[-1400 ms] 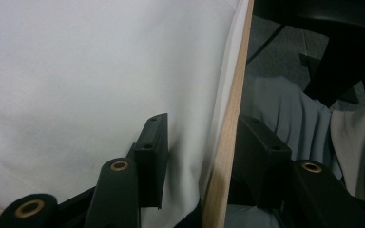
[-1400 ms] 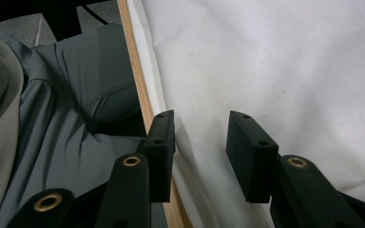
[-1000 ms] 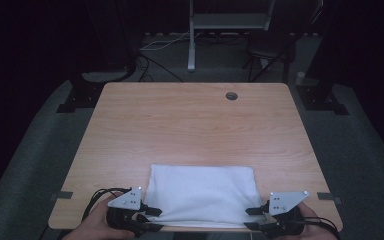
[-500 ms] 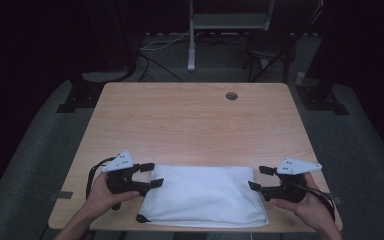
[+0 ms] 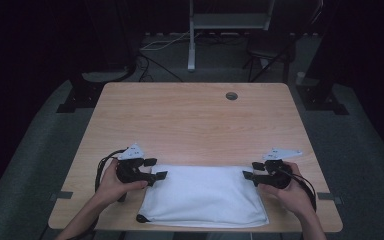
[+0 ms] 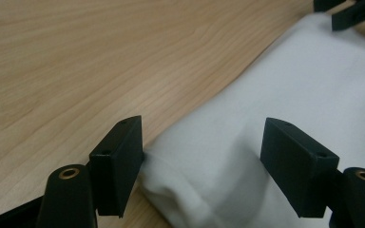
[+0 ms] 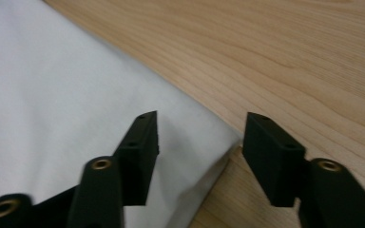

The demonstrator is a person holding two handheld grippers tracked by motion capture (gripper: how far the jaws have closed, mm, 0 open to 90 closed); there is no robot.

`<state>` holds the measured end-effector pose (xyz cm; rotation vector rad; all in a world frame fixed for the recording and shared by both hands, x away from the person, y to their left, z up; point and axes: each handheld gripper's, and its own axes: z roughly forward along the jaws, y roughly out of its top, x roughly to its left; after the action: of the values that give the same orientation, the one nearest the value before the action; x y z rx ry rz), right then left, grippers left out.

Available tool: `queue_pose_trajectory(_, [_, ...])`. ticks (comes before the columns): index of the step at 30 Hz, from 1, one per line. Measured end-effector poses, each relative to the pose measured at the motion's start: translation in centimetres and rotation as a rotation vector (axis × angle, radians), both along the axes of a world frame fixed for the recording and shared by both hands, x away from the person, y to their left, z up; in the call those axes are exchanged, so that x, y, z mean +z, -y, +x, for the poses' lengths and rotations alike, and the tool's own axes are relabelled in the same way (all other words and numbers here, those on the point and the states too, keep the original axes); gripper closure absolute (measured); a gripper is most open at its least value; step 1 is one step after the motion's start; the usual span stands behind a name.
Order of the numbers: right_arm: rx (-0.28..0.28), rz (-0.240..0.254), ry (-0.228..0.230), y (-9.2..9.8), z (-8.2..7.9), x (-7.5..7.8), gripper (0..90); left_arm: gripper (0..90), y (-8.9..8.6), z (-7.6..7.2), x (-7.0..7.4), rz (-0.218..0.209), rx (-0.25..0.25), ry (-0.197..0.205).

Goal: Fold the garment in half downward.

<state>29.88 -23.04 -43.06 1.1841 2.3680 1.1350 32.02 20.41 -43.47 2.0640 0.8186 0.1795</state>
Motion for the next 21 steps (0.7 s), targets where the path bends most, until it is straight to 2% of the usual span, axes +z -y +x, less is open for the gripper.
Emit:
queue_pose_trajectory(4, [-0.025, -0.059, 0.000, -0.4, 0.1, -0.2, 63.5, 43.9, 0.0, 0.0, -0.3, 0.041, -0.014, 0.017])
queue_pose_trajectory(11, [-0.016, -0.131, 0.012, -1.2, -0.1, -0.2, 74.1, 54.8, 0.4, -0.2, -0.4, 0.088, 0.004, 0.041])
queue_pose_trajectory(13, [-0.024, -0.137, 0.014, -1.4, -0.1, -0.2, 76.3, 58.3, 0.5, -0.2, -0.4, 0.097, 0.018, 0.049])
queue_pose_trajectory(17, [-0.032, -0.149, 0.023, -1.8, 0.1, -0.2, 81.4, 69.5, 0.9, -0.3, -0.3, 0.128, 0.013, 0.072])
queue_pose_trajectory(21, [-0.028, -0.156, 0.028, -2.1, 0.0, -0.1, 84.4, 73.4, 1.2, -0.5, -0.3, 0.139, 0.016, 0.095])
